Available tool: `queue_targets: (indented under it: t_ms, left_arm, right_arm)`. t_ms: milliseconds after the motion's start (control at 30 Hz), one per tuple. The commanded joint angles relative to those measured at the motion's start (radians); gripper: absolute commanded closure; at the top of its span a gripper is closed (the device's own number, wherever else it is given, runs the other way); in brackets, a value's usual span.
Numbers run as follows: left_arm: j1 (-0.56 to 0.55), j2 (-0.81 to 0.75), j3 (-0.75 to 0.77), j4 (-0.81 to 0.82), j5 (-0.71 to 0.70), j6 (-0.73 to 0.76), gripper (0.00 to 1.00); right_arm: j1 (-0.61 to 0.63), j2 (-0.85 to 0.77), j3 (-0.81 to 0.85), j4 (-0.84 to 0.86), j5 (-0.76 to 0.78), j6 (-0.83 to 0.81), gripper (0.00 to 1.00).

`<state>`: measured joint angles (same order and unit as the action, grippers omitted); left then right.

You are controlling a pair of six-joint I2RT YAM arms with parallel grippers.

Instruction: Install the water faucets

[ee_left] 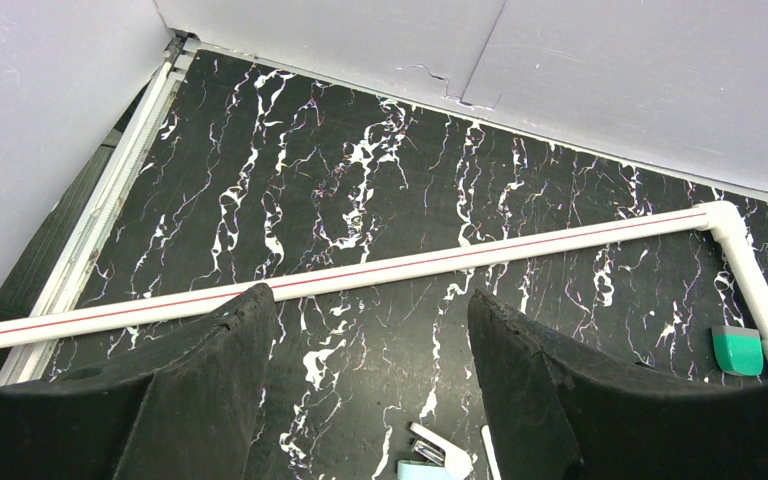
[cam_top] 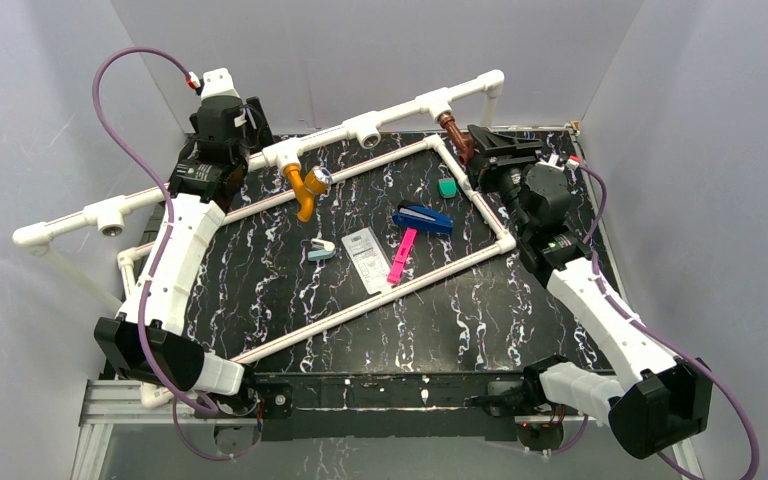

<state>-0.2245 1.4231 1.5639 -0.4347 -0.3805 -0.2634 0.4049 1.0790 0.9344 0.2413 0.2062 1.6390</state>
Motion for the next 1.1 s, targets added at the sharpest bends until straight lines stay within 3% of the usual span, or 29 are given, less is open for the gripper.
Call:
queue_targets:
  t_ms: [0, 267, 467, 800, 1067]
  left_arm:
    - [-0.025, -0.005, -0.054, -0.214, 0.046, 0.009, 0.32]
    - [-0.024, -0.006, -0.053, -0.214, 0.049, 0.007, 0.32]
    - [-0.025, -0.007, -0.051, -0.215, 0.049, 0.008, 0.32]
    - [-0.025, -0.013, -0.058, -0.213, 0.049, 0.009, 0.32]
    - [-0.024, -0.016, -0.063, -0.212, 0.051, 0.01, 0.32]
  right_arm:
    - [-0.007, -0.039, 0.017, -0.014, -0.004, -0.043, 0.37]
    - [-0.007, -0.062, 0.015, -0.057, -0.002, -0.075, 0.35]
    - [-0.007, -0.105, 0.026, -0.153, 0.013, -0.191, 0.33]
    - [-0.008, -0.21, 0.062, -0.24, 0.034, -0.664, 0.25]
    - [-0.008, -0.241, 0.115, -0.277, -0.034, -1.219, 0.24]
